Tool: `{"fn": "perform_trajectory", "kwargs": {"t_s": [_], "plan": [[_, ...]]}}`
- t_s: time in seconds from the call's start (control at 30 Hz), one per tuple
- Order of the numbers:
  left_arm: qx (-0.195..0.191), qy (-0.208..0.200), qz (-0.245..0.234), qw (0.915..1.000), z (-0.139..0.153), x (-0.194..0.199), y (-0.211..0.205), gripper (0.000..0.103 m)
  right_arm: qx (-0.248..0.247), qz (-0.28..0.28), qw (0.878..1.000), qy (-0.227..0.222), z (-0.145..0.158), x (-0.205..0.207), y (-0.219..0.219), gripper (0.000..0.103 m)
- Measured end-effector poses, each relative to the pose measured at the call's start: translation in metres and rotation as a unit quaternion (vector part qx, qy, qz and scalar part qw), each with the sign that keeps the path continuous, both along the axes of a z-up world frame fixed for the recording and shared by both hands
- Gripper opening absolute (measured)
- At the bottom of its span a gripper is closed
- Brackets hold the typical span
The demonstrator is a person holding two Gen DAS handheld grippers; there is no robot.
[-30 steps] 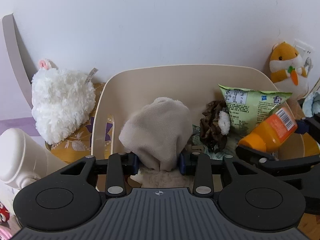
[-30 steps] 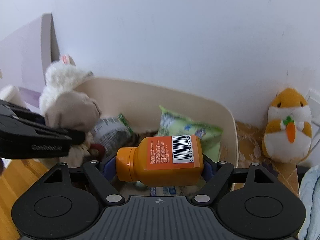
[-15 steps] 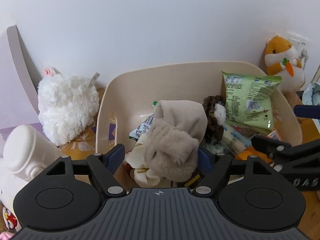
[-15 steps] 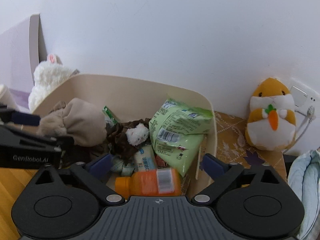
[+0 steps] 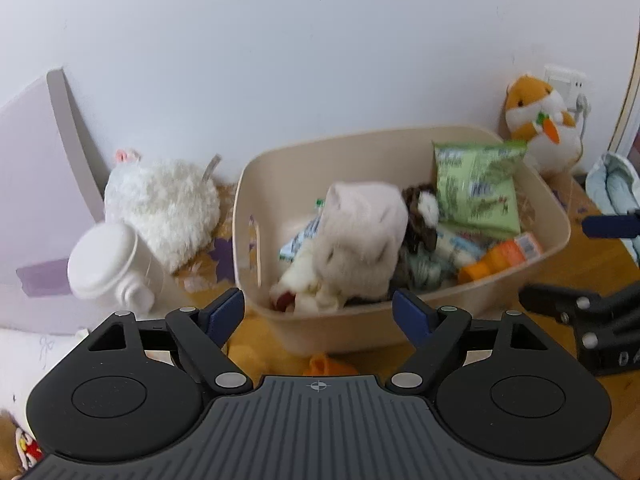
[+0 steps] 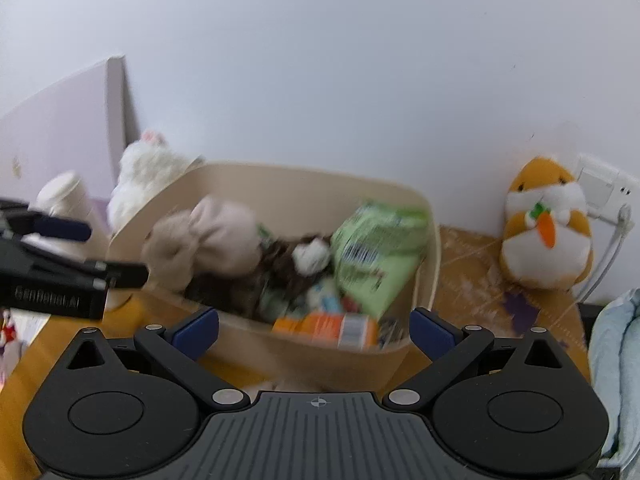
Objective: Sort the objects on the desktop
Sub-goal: 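Open both grippers to drop the cloth bundle and bottle into the basket, then grasp the orange sock with the left gripper while the right grasps the beige cloth ball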
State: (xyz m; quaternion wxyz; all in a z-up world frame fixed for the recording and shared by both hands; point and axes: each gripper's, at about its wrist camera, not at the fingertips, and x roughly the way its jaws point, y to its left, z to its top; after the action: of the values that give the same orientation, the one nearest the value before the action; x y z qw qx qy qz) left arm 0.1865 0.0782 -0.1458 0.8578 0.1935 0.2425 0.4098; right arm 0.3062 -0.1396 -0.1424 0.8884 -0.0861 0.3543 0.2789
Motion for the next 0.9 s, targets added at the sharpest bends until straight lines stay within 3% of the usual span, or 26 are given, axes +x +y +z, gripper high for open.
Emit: {"fn": "perform_trajectory", "kwargs": {"t_s": [0.17,0.37,0.53,0.77,0.9], "plan": [[-0.038,0.004,0.010,0.9992,-0.014,-0.013,0.015,0.083,-0.018,0.013,0.999,0.039,-0.026,-0.015,0.000,0.103],[-0.027,0.042,0.028,0.9984,-0.045,-0.014,0.034,0.083,-0.049,0.013,0.996,0.071,-0.058,-0.018,0.008,0.103],[-0.057,0.052,0.025,0.9967,-0.057,-0.010,0.050,0.083,-0.049,-0.002,0.994,0.096,-0.076,-0.013,0.012,0.103],[-0.056,0.042,0.041,0.9967,-0.068,0.006,0.071,0.083,-0.087,-0.013,0.992,0.095,-0.099,-0.003,0.018,0.103],[-0.079,0.036,0.039,0.9955,-0.071,0.012,0.083,0.082,-0.084,0.002,0.993,0.084,-0.104,-0.003,0.019,0.103]]}}
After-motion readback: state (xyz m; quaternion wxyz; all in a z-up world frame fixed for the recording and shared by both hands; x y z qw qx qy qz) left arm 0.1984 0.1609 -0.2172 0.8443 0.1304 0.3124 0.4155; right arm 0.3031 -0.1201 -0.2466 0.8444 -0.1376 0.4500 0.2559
